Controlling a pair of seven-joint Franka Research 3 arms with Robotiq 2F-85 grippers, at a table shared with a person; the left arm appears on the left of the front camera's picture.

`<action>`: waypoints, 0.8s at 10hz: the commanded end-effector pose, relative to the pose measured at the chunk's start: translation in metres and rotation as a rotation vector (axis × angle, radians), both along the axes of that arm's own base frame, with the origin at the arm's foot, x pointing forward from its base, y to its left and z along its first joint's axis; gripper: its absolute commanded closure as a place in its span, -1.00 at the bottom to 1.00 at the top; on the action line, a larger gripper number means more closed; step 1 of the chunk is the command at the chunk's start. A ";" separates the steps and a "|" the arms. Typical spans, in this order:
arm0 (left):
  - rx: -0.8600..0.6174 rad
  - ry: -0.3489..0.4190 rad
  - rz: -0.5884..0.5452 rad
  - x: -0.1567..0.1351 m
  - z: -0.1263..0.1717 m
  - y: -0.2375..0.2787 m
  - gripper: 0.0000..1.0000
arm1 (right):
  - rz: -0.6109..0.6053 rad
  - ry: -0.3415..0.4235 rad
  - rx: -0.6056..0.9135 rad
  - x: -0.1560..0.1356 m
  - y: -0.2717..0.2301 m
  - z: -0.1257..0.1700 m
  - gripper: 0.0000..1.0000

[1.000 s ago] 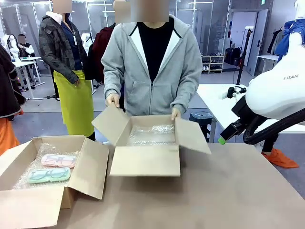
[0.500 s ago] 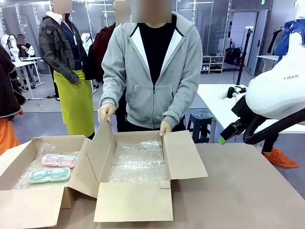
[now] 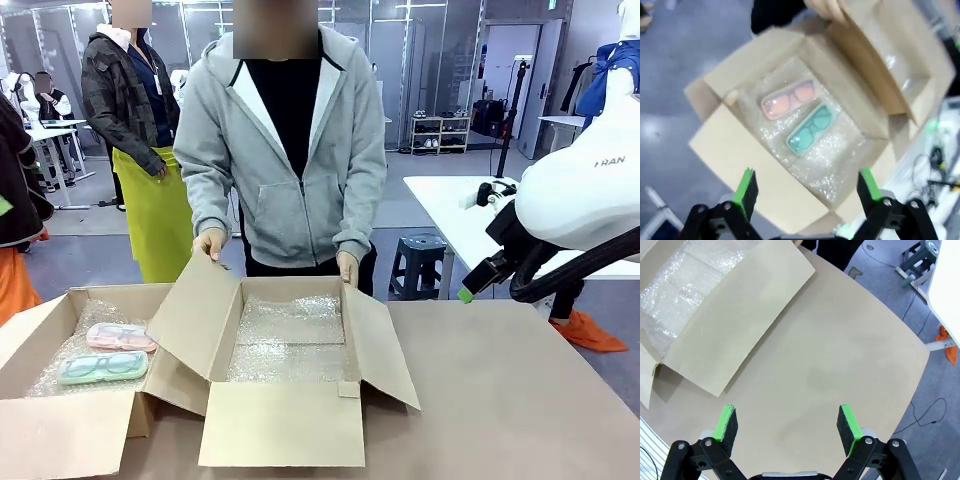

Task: Pack the glasses set securely to prepare it for shipping.
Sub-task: Position the Package Box on the left side of the table.

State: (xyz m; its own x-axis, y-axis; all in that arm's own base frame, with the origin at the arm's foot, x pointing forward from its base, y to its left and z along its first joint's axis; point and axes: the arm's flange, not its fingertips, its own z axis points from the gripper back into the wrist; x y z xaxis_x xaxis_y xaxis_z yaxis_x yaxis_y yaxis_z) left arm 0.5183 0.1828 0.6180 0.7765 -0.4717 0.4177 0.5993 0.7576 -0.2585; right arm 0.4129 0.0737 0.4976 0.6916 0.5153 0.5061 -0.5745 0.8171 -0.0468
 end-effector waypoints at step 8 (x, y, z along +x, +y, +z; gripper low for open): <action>0.185 -0.303 -0.119 -0.070 -0.031 -0.168 -1.00 | -0.016 0.011 -0.003 -0.001 0.003 0.002 -1.00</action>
